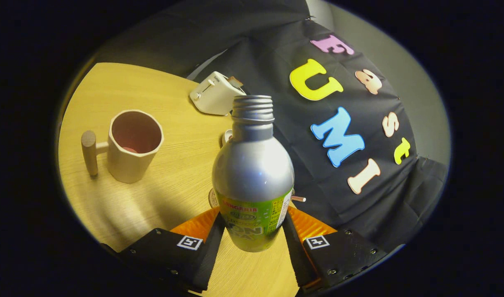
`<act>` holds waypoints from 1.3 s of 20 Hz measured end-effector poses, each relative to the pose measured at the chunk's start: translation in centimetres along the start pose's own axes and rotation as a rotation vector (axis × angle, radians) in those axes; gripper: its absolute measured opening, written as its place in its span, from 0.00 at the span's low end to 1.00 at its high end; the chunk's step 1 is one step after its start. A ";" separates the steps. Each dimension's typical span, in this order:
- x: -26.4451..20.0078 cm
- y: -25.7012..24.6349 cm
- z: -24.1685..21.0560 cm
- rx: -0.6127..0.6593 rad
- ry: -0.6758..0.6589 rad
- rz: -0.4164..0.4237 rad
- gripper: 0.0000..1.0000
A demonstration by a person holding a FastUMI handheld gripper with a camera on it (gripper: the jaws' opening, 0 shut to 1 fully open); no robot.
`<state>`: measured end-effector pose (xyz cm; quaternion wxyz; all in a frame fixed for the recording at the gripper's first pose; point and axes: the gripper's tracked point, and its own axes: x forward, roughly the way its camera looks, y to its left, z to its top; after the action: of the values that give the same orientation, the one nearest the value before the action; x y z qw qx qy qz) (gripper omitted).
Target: Take the bottle from table, then pour the juice into the cup, finally place the bottle on the coaster
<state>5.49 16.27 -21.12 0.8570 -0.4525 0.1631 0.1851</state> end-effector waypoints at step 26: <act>2.1 3.8 0.0 -0.569 0.082 0.144 0.76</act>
<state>5.55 18.58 -24.73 0.6729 -0.6690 0.1708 0.2653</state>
